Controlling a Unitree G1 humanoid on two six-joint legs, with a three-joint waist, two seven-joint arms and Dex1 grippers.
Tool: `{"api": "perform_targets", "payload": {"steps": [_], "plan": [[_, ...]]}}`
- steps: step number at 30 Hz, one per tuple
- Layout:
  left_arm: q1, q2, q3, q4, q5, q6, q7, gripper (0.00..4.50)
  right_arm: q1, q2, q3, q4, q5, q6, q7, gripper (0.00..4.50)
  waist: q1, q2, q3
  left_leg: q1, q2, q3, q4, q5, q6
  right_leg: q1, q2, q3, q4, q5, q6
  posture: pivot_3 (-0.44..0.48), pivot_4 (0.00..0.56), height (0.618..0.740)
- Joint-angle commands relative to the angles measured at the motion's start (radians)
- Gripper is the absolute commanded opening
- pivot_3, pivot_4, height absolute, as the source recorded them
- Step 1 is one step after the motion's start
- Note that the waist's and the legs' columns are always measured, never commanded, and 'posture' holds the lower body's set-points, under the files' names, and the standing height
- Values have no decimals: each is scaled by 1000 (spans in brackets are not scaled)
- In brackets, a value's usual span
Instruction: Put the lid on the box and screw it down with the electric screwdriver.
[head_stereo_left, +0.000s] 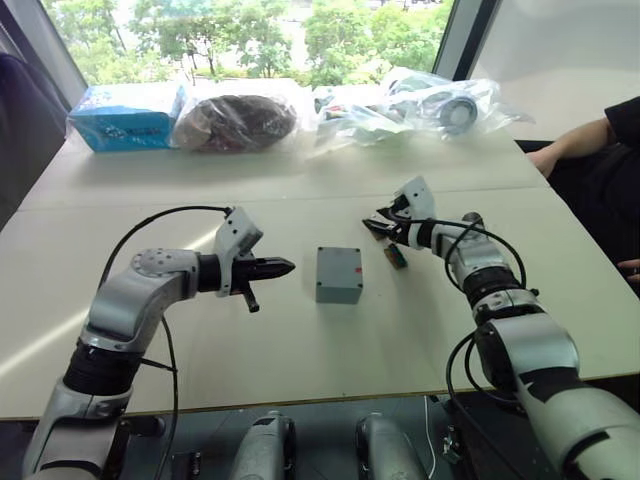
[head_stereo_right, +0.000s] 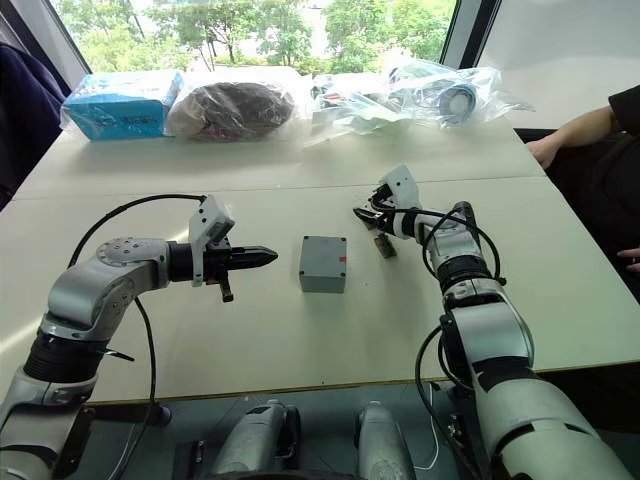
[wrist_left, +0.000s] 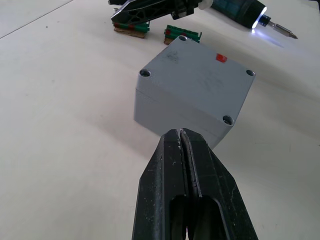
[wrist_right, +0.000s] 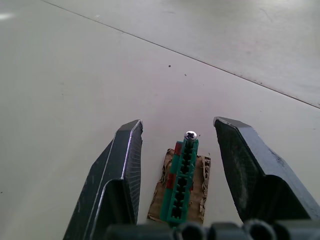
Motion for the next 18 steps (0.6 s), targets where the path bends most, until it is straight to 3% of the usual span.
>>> {"api": "perform_targets", "payload": {"steps": [1, 5, 18], "plan": [[-12, 4, -5, -30, -9, -11, 3, 0, -36, 5, -23, 9, -15, -32, -11, 1629, -1, 0, 0, 0, 0, 0, 0, 0, 0, 0, 0, 0, 0, 0, 0, 0, 150, 740], [-11, 5, -6, -29, -9, -12, 4, 0, -39, 9, -27, 21, -24, -44, -13, 70, -2, 0, 0, 0, 0, 0, 0, 0, 0, 0, 0, 0, 0, 0, 0, 0, 150, 740], [-12, 4, -17, -18, -4, -21, 8, 0, 0, -10, -29, -47, -31, -78, 96, 19, -2, 0, 0, 0, 0, 0, 0, 0, 0, 0, 0, 0, 0, 0, 0, 0, 150, 740]]}}
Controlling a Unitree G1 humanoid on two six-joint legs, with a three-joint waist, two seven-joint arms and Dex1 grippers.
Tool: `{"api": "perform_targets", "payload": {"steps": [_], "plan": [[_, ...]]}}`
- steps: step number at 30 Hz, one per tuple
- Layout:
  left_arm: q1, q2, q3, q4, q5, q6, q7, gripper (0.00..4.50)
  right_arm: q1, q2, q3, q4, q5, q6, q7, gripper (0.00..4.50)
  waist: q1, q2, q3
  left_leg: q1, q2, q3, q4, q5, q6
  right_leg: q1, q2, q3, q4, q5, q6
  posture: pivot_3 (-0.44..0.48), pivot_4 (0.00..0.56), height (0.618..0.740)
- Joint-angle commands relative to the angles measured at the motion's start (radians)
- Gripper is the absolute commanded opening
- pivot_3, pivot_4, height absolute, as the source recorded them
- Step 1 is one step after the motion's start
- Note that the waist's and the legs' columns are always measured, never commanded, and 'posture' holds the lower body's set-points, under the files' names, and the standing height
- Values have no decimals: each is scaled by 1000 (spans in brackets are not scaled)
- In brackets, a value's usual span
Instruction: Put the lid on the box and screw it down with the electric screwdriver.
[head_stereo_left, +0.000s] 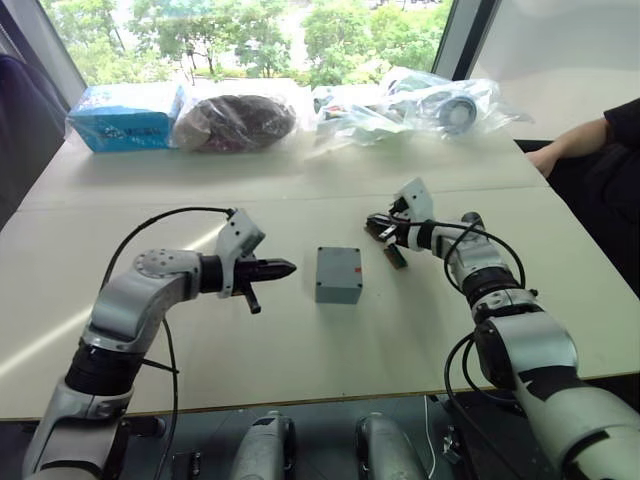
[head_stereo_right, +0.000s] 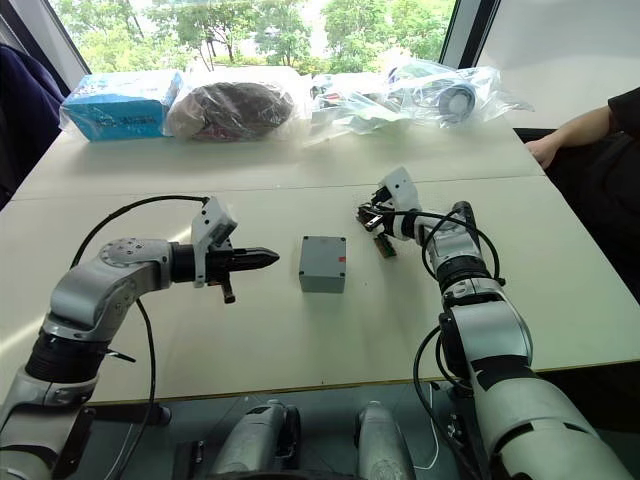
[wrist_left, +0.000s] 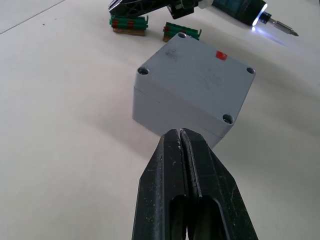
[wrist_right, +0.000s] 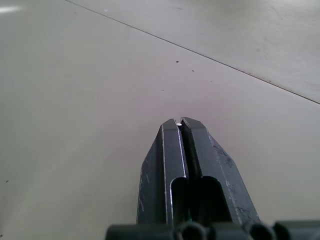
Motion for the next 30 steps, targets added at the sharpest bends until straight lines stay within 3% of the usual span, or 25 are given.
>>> {"api": "perform_targets", "payload": {"steps": [1, 7, 15, 20, 30], "plan": [[-14, 3, 5, -16, -6, -19, 1, 0, -1, -16, -22, -61, 4, -46, 12, 19, 0, 0, 0, 0, 0, 0, 0, 0, 0, 0, 0, 0, 0, 0, 0, 0, 150, 740], [-28, 1, 1, 6, -5, -33, -8, 0, 3, -43, -57, -164, 39, -62, 38, 19, 0, 0, 0, 0, 0, 0, 0, 0, 0, 0, 0, 0, 0, 0, 0, 0, 150, 740], [-77, 47, 10, -19, -57, -19, -91, 0, 274, -100, -48, -840, 154, 236, 85, 19, 7, 1, 0, 0, 1, -1, 0, 0, 0, 0, 0, 0, 0, 0, 0, 0, 150, 740], [-103, 60, -6, -38, -71, -15, -116, 0, 448, -112, -36, -1134, 194, 393, 45, 19, 7, 1, 0, 0, 0, -1, 0, 0, 0, 0, 0, 0, 1, 0, 0, 0, 150, 740], [-127, 29, -48, 27, -27, -57, -101, 0, 550, -102, -5, -1267, 217, 498, -11, 19, 7, 0, 0, 0, 0, -1, 1, 0, 0, 0, 0, 0, 1, 0, 0, 0, 150, 740]]}}
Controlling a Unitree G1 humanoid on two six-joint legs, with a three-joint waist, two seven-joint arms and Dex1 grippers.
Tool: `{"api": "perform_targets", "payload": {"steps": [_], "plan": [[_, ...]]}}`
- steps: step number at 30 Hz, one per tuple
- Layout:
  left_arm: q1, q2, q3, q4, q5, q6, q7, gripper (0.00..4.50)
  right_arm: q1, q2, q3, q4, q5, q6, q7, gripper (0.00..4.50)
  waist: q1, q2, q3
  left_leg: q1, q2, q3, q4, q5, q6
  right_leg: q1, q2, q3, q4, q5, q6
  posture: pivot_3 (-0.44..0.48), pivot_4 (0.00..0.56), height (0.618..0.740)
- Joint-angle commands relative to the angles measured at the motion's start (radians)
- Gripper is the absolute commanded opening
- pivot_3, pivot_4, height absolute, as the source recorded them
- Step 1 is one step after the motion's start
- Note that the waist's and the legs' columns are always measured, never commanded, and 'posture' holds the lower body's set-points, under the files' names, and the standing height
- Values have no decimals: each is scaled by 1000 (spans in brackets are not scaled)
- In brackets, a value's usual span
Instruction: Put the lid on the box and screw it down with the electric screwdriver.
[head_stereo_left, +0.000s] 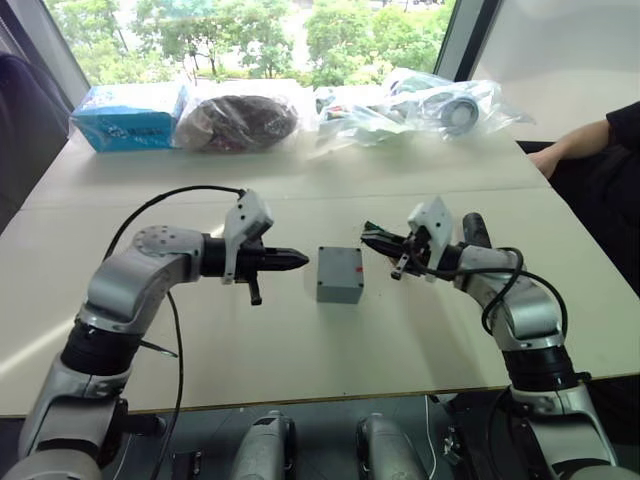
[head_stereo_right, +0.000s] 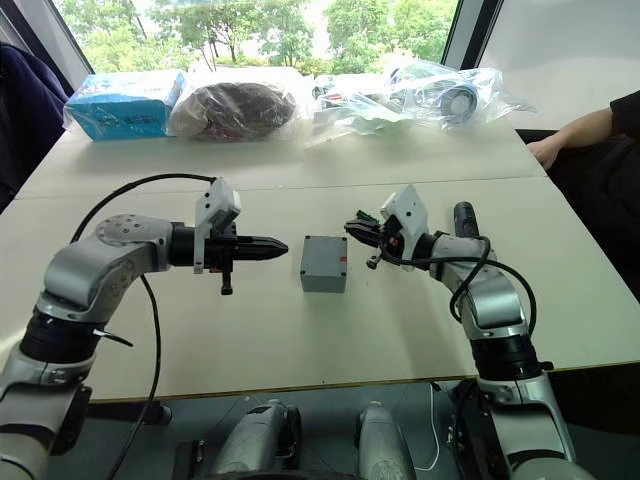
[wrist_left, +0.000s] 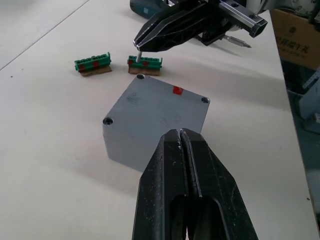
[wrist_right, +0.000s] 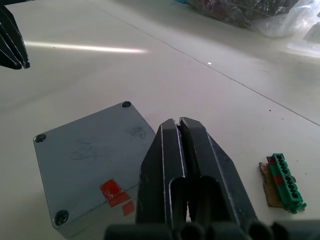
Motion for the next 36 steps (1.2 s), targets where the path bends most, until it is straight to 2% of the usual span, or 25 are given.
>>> {"api": "perform_targets", "payload": {"steps": [1, 26, 29, 33, 36], "plan": [[-13, -2, 3, 3, 15, -32, 7, 0, 15, 0, 0, -60, 21, 10, -17, 19, 0, 0, 0, 0, 0, 0, 0, 0, 0, 0, 0, 0, 0, 0, 0, 0, 150, 740], [-14, -19, 0, -9, 19, -17, 32, 0, 10, 3, 42, 25, -3, -23, -32, 19, 0, 0, 0, 0, 0, 0, 0, 0, 0, 0, 0, 0, 0, 0, 0, 0, 150, 740], [-14, -20, 1, -16, 16, -11, 36, 0, 9, -3, 37, 27, 2, -18, -31, 770, 0, 0, 0, 0, 0, 0, 0, 0, 0, 0, 0, 0, 0, 0, 0, 0, 150, 740], [-14, -24, 0, -17, 13, -9, 41, 0, 4, -18, 27, 22, 4, -14, -34, 2443, 0, 0, 0, 0, 0, 0, 0, 0, 0, 0, 0, 0, 0, 0, 0, 0, 150, 740], [-14, -29, 0, -18, 11, -10, 43, 0, -3, -34, 9, 11, 11, 3, -45, 3493, 0, 0, 0, 0, 0, 0, 0, 0, 0, 0, 0, 0, 0, 0, 0, 0, 150, 740]]}}
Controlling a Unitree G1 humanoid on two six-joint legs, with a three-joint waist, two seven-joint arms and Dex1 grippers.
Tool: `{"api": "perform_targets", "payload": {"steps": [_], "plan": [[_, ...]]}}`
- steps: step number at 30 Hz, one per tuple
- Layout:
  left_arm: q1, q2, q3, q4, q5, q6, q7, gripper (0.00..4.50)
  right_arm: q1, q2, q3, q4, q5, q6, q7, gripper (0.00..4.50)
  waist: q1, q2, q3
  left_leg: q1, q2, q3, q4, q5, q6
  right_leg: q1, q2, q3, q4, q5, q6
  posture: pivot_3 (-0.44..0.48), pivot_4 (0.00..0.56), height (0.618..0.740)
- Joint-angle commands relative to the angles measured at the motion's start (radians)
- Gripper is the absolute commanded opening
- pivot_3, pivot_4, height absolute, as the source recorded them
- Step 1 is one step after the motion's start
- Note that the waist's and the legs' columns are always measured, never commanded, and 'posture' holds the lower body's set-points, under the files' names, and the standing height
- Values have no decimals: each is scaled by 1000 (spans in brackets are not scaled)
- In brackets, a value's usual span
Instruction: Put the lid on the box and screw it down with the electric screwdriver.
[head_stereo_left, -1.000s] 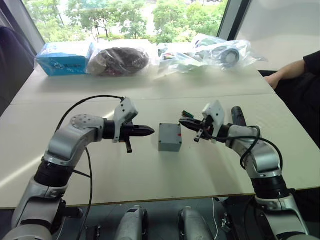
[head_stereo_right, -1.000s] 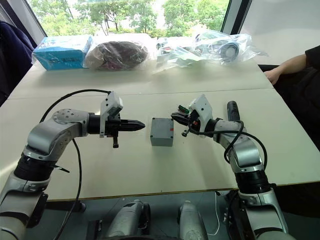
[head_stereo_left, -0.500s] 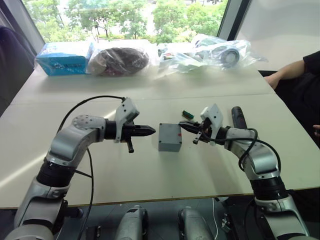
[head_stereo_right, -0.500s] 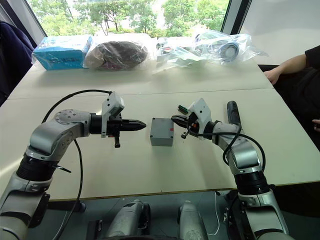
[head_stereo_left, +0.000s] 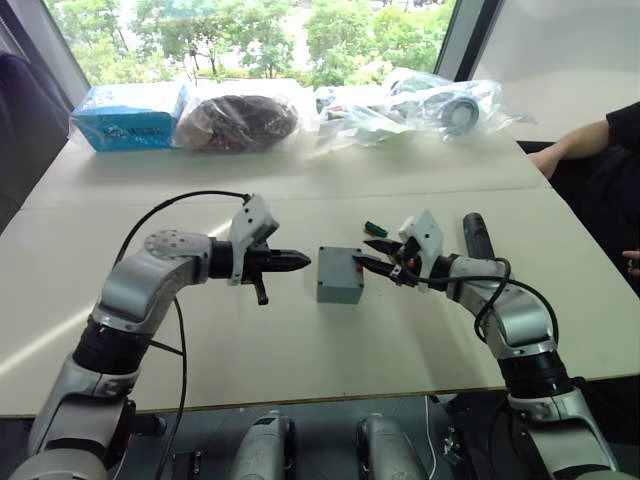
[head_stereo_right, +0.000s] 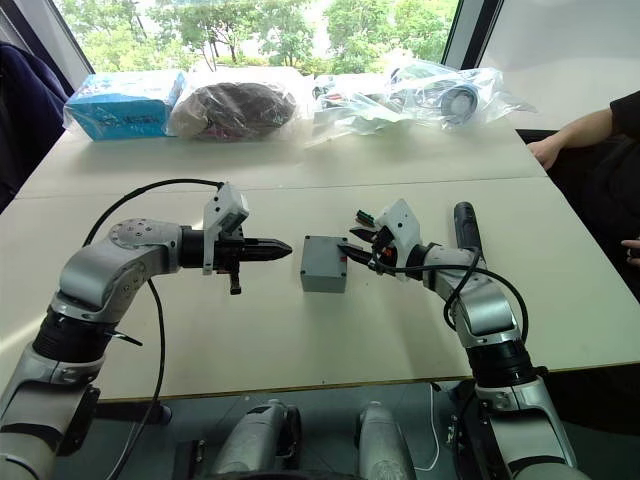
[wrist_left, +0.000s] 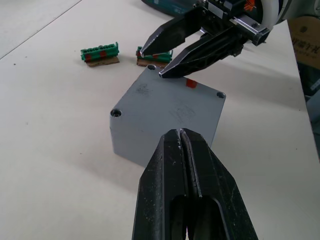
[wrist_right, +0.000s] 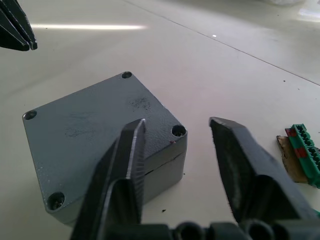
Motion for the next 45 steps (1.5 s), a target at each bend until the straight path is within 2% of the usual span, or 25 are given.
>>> {"api": "perform_targets", "payload": {"steps": [1, 7, 9, 11, 12, 15, 18, 22, 25, 31, 41, 45], "plan": [[-16, -9, 6, -36, -13, -2, 4, 0, -28, -29, -56, -50, 33, 45, -16, 3493, 0, 0, 0, 0, 0, 0, 0, 0, 0, 0, 0, 0, 0, 0, 0, 0, 150, 740], [-43, -39, -9, -32, -22, -18, -20, 0, -59, -86, -216, -160, 177, 301, -89, 3493, 3, 0, 0, 0, 0, 0, 0, 0, 0, 0, 0, 0, 0, 0, 0, 0, 150, 740], [-59, -50, -27, -30, -19, -36, -46, 0, -76, -155, -267, -185, 218, 438, -102, 4108, 4, 0, 0, 0, 0, 0, 0, 0, 0, 0, 0, 0, 0, 0, 0, 0, 150, 740], [-87, -63, -56, -17, -12, -71, -88, 0, -124, -264, -308, -182, 238, 617, -121, 4487, 10, 0, 0, 0, 0, 0, 0, 0, 0, 0, 0, 0, 0, 0, 0, 0, 150, 740], [-98, -69, -68, -12, -7, -85, -103, 0, -155, -304, -317, -162, 239, 704, -144, 4487, 13, 0, 0, 0, 0, 0, 0, 0, 0, 0, -1, 0, 0, 0, 0, 0, 150, 740], [-120, -81, -102, -1, 12, -129, -138, 0, -265, -399, -284, -39, 199, 960, -216, 4487, 15, 0, 0, 0, 0, 1, 0, 0, 0, 0, -2, 0, -1, -2, -4, 0, 150, 740], [-132, -94, -122, 3, 19, -153, -158, 0, -316, -504, -192, 43, 223, 1093, -171, 4487, 16, 0, 0, 0, 1, 2, 0, 0, 0, -1, -2, 0, -2, -2, -4, 0, 150, 740], [-129, -111, -150, 5, 36, -184, -177, 0, -348, -607, -38, 137, 271, 1133, -73, 4487, 15, 0, 0, -1, 0, 3, -1, -1, 1, -1, -3, 1, -3, -2, -4, 0, 150, 740], [-119, -120, -158, 0, 45, -194, -176, 0, -395, -618, 41, 227, 274, 1137, -44, 4487, 14, 0, 0, -1, 0, 4, 0, -1, 2, -1, -3, 1, -3, -2, -4, 0, 150, 740], [-92, -135, -157, -16, 44, -195, -155, 0, -496, -574, 173, 428, 192, 1058, -19, 4487, 12, 0, 0, -1, 0, 4, 0, -1, 2, -1, -3, 1, -3, -2, -4, 0, 150, 740], [-65, -126, -144, -28, 45, -185, -123, 0, -591, -501, 413, 681, 22, 881, 131, 4487, 15, 0, 0, -1, -1, 4, 0, -1, 2, -1, -3, 1, -3, 0, -1, 0, 150, 740], [-53, -126, -137, -30, 44, -180, -101, 0, -615, -463, 462, 757, -45, 828, 182, 3359, 13, 0, 0, -1, -1, 4, 1, -1, 2, -1, -2, 1, -2, 0, 0, 0, 150, 740]]}}
